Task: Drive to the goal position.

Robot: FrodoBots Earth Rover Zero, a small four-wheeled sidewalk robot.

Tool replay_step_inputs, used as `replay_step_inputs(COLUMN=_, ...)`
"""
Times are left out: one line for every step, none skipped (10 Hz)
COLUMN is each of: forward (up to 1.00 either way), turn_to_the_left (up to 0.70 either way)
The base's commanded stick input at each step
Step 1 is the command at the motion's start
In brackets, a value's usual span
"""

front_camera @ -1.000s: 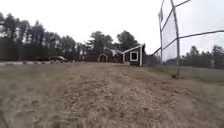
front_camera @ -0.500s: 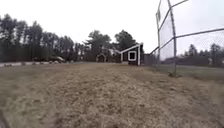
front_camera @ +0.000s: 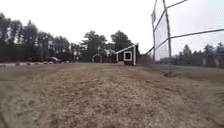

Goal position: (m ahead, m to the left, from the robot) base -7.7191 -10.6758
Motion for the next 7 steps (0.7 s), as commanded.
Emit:
replay_step_inputs(forward=0.0, turn_to_the_left=-0.7)
replay_step_inputs(forward=0.0, turn_to_the_left=-0.7)
replay_step_inputs(forward=0.0, turn_to_the_left=-0.7)
replay_step_inputs(forward=0.0, turn_to_the_left=-0.7)
replay_step_inputs(forward=0.0, turn_to_the_left=-0.7)
replay_step_inputs(forward=0.0, turn_to_the_left=-0.7)
replay_step_inputs(forward=0.0, turn_to_the_left=-0.7)
